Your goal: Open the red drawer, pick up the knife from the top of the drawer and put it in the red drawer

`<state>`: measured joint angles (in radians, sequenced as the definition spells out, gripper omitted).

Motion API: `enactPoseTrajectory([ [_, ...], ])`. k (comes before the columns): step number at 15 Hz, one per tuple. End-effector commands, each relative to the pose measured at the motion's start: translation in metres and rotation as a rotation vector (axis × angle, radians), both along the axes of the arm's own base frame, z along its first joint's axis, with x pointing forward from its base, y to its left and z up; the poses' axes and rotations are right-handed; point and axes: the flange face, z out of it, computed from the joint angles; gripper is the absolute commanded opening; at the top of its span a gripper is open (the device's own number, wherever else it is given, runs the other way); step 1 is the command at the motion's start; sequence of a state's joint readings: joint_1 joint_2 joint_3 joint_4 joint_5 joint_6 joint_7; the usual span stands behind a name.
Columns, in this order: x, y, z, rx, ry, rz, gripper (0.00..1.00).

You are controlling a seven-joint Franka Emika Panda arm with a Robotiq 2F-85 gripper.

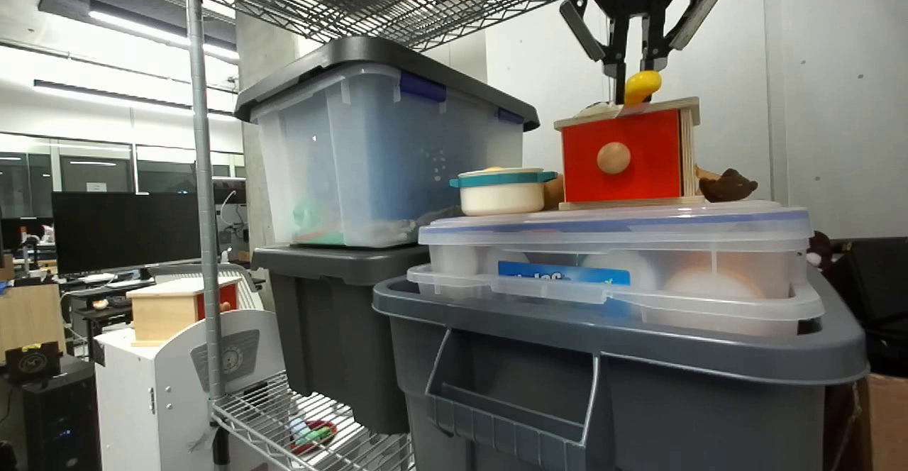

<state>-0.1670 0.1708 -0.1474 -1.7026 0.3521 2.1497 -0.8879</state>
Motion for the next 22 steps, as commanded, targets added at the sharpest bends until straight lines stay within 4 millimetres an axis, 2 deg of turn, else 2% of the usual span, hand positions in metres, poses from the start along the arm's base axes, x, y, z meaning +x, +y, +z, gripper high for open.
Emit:
enactPoseTrajectory([
  [1,0.0036,-0.0027,0.0078,0.023,0.005,-0.005,0.05],
  [2,0.0036,-0.0029,0.0076,0.024,0.006,-0.005,0.12],
  [3,0.0035,-0.003,0.0076,0.025,0.008,-0.006,0.44],
  [4,0.0035,-0.0033,0.0079,0.026,0.01,-0.008,0.45],
  [5,0.0034,-0.0037,0.0082,0.028,0.012,-0.01,0.51],
  [11,0.0026,-0.0049,0.01,0.036,0.017,-0.027,0.95],
  [13,0.0021,-0.005,0.0113,0.038,0.016,-0.031,1.0],
  [22,-0.0054,0.0042,0.013,0.068,0.056,-0.044,1.0],
])
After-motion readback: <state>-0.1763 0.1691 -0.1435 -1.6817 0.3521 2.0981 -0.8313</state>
